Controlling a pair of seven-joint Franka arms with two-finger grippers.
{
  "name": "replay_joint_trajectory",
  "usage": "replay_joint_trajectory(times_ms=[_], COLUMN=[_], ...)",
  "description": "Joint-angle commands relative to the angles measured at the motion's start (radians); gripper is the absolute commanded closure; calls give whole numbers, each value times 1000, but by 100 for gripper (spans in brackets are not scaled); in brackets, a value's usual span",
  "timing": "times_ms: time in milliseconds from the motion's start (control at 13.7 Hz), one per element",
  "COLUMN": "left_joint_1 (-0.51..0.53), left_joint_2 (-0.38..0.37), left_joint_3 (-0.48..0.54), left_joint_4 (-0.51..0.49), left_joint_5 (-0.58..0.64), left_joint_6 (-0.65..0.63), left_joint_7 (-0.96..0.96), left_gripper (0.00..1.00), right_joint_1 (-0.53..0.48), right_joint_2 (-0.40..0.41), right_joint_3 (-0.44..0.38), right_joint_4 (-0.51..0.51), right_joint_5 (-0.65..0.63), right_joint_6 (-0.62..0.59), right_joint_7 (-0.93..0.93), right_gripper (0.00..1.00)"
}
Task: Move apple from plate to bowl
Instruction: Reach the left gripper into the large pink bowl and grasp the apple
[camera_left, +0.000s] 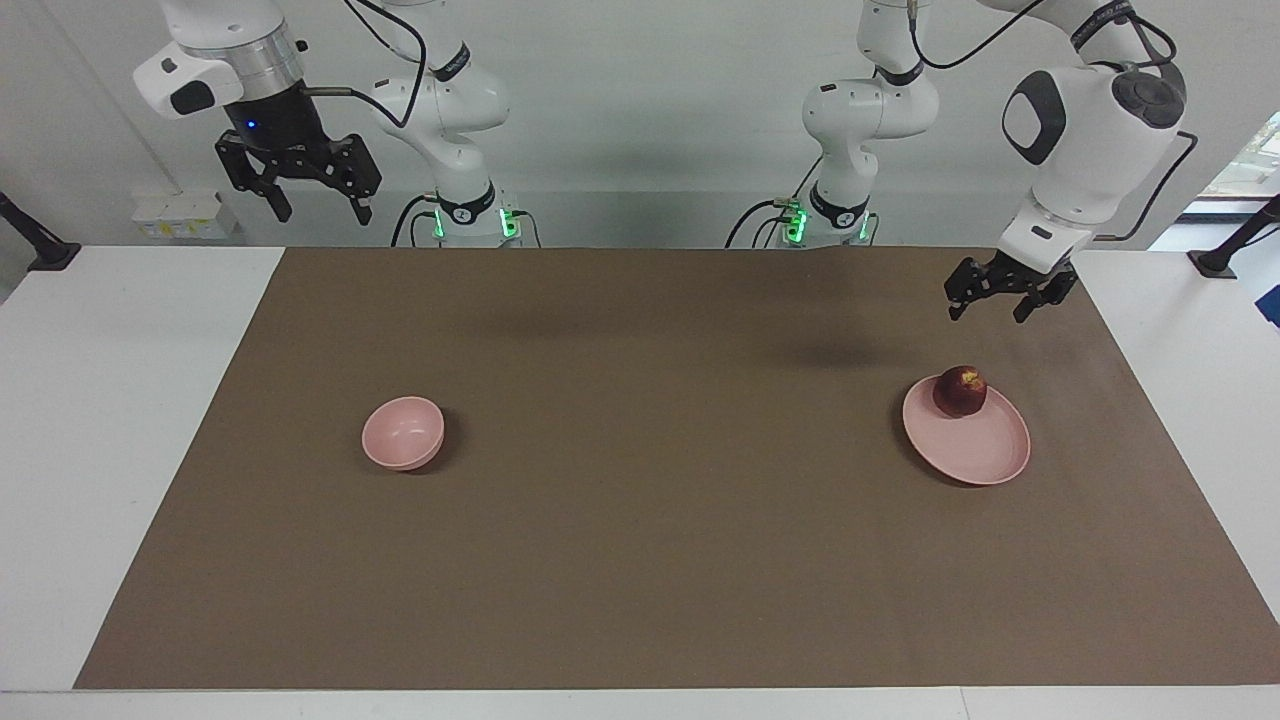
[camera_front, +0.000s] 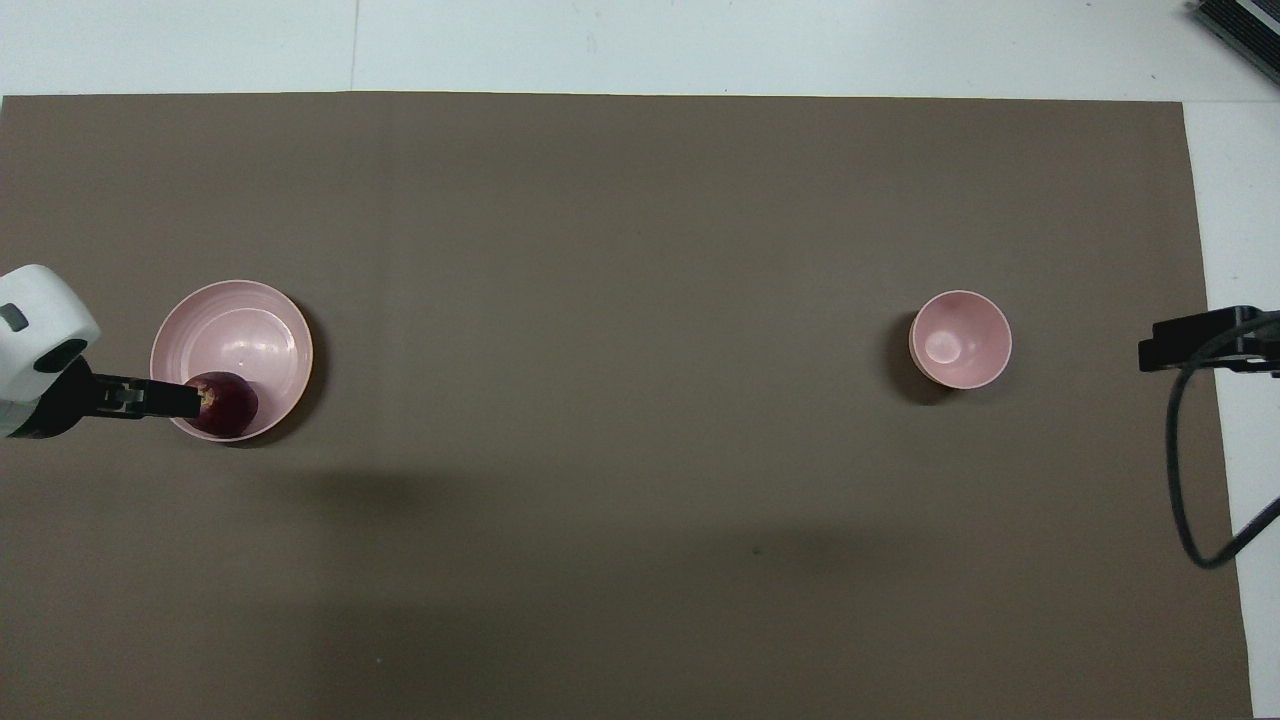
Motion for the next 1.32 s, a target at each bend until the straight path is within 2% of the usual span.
replay_joint_trajectory(times_ms=[0, 146, 439, 659, 878, 1098, 1171, 1244], left_joint_1=[54, 62, 71, 71, 63, 71, 72, 72], left_joint_2=[-19, 13, 107, 150, 174, 173, 174, 173], left_joint_3=[-2, -2, -2, -4, -4, -2, -2, -4], left_joint_4=[-98, -117, -177, -186, -186, -183, -178, -172], left_joint_5=[-30, -48, -65, -68, -78, -78, -78, -78], left_joint_6=[108, 152, 335, 399, 435, 427, 427, 426], left_joint_7=[88, 122, 125, 127, 127, 174, 183, 183], left_gripper=[0, 0, 0, 0, 37, 90, 100, 100], right_joint_1=[-15, -15, -15, -15, 1, 4, 4, 4], right_joint_2=[-3, -3, -3, -3, -8, -12, -12, -9], right_joint_3=[5, 5, 7, 7, 16, 36, 37, 36], right_joint_4=[-4, -4, -4, -4, -4, -22, -36, -54], right_joint_5=[17, 17, 19, 17, 20, 52, 60, 77], right_joint_6=[8, 8, 8, 8, -7, 10, 26, 57], right_joint_7=[-13, -13, -13, -13, -19, -24, -24, -22], right_gripper=[0, 0, 0, 0, 0, 0, 0, 0])
